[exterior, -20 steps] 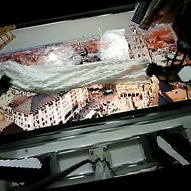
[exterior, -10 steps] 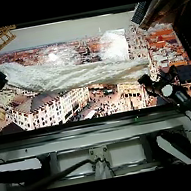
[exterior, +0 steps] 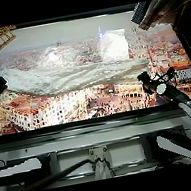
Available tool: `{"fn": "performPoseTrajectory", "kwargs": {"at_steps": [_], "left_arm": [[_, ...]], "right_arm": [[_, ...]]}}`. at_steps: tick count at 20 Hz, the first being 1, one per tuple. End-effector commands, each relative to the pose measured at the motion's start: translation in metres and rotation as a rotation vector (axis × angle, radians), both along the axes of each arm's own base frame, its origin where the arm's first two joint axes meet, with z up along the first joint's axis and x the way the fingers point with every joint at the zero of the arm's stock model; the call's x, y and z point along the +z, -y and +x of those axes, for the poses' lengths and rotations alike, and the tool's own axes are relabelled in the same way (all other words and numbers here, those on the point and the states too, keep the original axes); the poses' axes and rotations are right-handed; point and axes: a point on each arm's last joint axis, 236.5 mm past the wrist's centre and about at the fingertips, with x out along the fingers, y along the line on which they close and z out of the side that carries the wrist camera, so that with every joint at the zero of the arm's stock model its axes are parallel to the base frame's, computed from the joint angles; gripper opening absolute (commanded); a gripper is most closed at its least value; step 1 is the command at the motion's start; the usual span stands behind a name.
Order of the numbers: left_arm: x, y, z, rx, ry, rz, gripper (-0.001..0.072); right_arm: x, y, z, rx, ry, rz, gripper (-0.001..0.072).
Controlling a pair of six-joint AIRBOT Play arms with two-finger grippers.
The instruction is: Fold the clothes and pants, and hang the long-sleeved shirts on hangers.
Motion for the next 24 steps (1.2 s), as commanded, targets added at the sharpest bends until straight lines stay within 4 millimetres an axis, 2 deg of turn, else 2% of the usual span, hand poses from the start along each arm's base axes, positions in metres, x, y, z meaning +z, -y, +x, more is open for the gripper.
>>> {"fn": "performPoseTrajectory", "kwargs": {"at_steps": [1,3,5,7,8,10,11,13,15,17,21,24], "left_arm": [[-0.015,-0.004,-0.021,0.032,-0.052,-0.009,0.0016],[-0.022,-0.001,-0.027,0.031,-0.074,-0.022,0.0016],[-0.023,0.001,-0.029,0.029,-0.081,-0.027,0.0016],[-0.022,0.001,-0.029,0.028,-0.08,-0.026,0.0016],[-0.021,0.0,-0.03,0.027,-0.079,-0.02,0.0016],[-0.02,-0.002,-0.033,0.024,-0.084,-0.015,0.0016],[-0.021,-0.004,-0.037,0.013,-0.102,0.001,0.0016],[-0.029,-0.015,-0.056,-0.032,-0.186,0.079,0.0015],[-0.036,-0.041,-0.087,-0.035,-0.32,0.19,0.0015],[-0.035,-0.063,-0.114,0.041,-0.395,0.236,0.0015],[-0.036,-0.073,-0.148,0.1,-0.443,0.251,0.0014],[-0.048,-0.072,-0.178,0.087,-0.517,0.271,0.0015]], "right_arm": [[-0.007,0.006,0.016,-0.017,0.004,-0.008,0.0635],[-0.011,0.007,0.027,-0.014,-0.004,-0.008,0.058],[-0.011,0.007,0.037,-0.011,-0.005,-0.007,0.0565],[-0.006,0.009,0.047,-0.001,0.011,-0.02,0.0442],[-0.003,0.01,0.05,0.015,0.021,-0.036,0.0357],[0.001,0.011,0.053,0.042,0.031,-0.06,0.0098],[-0.002,0.009,0.05,0.056,0.014,-0.058,0.002],[-0.012,-0.001,0.032,0.151,-0.071,-0.072,0.0021],[-0.023,-0.01,-0.002,0.272,-0.207,-0.091,0.0021],[-0.021,-0.01,-0.034,0.349,-0.286,-0.133,0.002],[-0.006,-0.008,-0.079,0.406,-0.325,-0.185,0.002],[-0.005,-0.006,-0.105,0.435,-0.368,-0.211,0.002]]}}
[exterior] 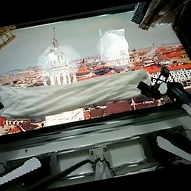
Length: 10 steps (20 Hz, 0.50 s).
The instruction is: Fold the clothes and pants, and hang the long-sleeved shirts on hangers.
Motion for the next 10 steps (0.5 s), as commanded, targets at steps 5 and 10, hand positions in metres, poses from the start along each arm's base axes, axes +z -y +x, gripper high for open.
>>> {"fn": "performPoseTrajectory", "kwargs": {"at_steps": [5,10], "left_arm": [[-0.026,0.002,-0.051,0.025,-0.116,0.014,0.0017],[-0.02,0.006,-0.057,0.04,-0.137,-0.003,0.039]], "right_arm": [[0.0,0.012,-0.042,0.077,-0.088,-0.089,0.0019],[0.002,0.009,-0.063,0.132,-0.19,-0.079,0.0682]]}}
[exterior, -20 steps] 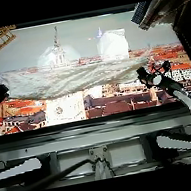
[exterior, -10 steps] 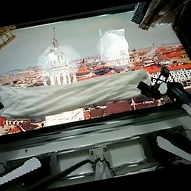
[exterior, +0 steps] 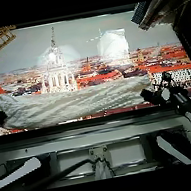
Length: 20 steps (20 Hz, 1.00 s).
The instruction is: Fold the clothes and pants, and hang the long-sleeved shirts on hangers.
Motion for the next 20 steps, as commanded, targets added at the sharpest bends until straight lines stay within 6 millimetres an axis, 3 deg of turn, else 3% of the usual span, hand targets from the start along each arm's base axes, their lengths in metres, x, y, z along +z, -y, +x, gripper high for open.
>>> {"fn": "performPoseTrajectory", "kwargs": {"at_steps": [1,3,6,8,9,10,11,13,15,17,18,20], "left_arm": [[0.012,0.004,-0.01,0.019,-0.033,-0.013,0.039],[0.044,-0.012,0.007,0.018,0.033,0.048,0.039],[0.119,-0.043,0.057,0.059,0.249,0.168,0.039],[0.176,-0.04,0.104,0.151,0.491,0.16,0.0382],[0.206,-0.025,0.133,0.126,0.63,0.124,0.0345],[0.232,-0.002,0.159,0.079,0.751,0.083,0.0344],[0.257,0.031,0.182,0.007,0.866,0.029,0.0344],[0.285,0.111,0.208,-0.151,0.981,-0.119,0.0347],[0.288,0.199,0.213,-0.354,0.972,-0.273,0.0348],[0.282,0.271,0.206,-0.521,0.926,-0.356,0.0349],[0.279,0.301,0.202,-0.604,0.91,-0.379,0.0349],[0.272,0.36,0.19,-0.735,0.877,-0.436,0.0348]], "right_arm": [[0.006,0.001,-0.029,0.121,-0.148,-0.023,0.0704],[0.028,0.022,-0.031,0.216,-0.192,-0.121,0.071],[0.096,0.053,0.027,0.207,0.035,-0.235,0.071],[0.134,0.091,0.055,0.13,0.152,-0.273,0.0709],[0.142,0.11,0.061,0.092,0.177,-0.249,0.0705],[0.142,0.122,0.063,0.073,0.185,-0.182,0.0688],[0.139,0.127,0.067,0.037,0.216,-0.083,0.0619],[0.142,0.122,0.092,-0.007,0.378,0.12,0.0499],[0.138,0.123,0.101,0.016,0.43,0.188,0.0504],[0.122,0.138,0.092,0.01,0.375,0.147,0.0525],[0.116,0.148,0.085,0.012,0.34,0.097,0.0452],[0.109,0.145,0.072,0.006,0.274,0.111,0.0289]]}}
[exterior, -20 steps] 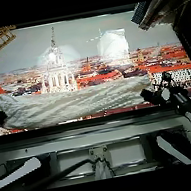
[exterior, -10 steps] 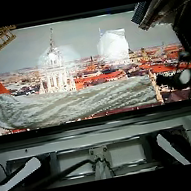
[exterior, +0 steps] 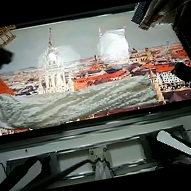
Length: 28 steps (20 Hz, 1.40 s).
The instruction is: Fold the clothes and pants, and hang the long-sleeved shirts on hangers.
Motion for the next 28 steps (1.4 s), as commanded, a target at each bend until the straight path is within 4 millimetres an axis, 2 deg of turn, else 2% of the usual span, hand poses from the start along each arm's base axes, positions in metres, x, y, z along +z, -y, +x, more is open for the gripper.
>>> {"fn": "performPoseTrajectory", "kwargs": {"at_steps": [1,2,4,5,8,10,12,17,22,24,28], "left_arm": [[-0.005,0.119,-0.025,-0.293,-0.002,-0.017,0.0348],[-0.014,0.145,-0.033,-0.363,-0.014,-0.002,0.0348],[-0.038,0.194,-0.049,-0.497,-0.042,0.031,0.0349],[-0.052,0.216,-0.058,-0.548,-0.067,0.038,0.0348],[-0.087,0.26,-0.081,-0.65,-0.136,0.056,0.0348],[-0.095,0.274,-0.087,-0.676,-0.142,0.06,0.0347],[-0.093,0.279,-0.084,-0.677,-0.12,0.059,0.0347],[-0.093,0.275,-0.08,-0.668,-0.111,0.062,0.0347],[-0.093,0.275,-0.08,-0.668,-0.11,0.062,0.0347],[-0.093,0.275,-0.079,-0.668,-0.109,0.062,0.0347],[-0.092,0.275,-0.078,-0.664,-0.103,0.061,0.0347]], "right_arm": [[-0.01,0.002,-0.013,0.023,-0.051,0.019,0.0292],[-0.012,-0.002,-0.017,0.033,-0.066,0.03,0.0303],[-0.026,-0.012,-0.027,0.057,-0.122,0.084,0.0465],[-0.037,-0.021,-0.033,0.077,-0.165,0.134,0.0497],[-0.057,-0.043,-0.037,0.149,-0.206,0.253,0.051],[-0.06,-0.045,-0.032,0.196,-0.176,0.255,0.0511],[-0.067,-0.046,-0.032,0.241,-0.177,0.25,0.0511],[-0.09,-0.055,-0.029,0.277,-0.183,0.327,0.0513],[-0.097,-0.053,-0.015,0.262,-0.134,0.333,0.0512],[-0.1,-0.057,-0.011,0.256,-0.122,0.365,0.0512],[-0.093,-0.07,0.001,0.247,-0.066,0.444,0.0512]]}}
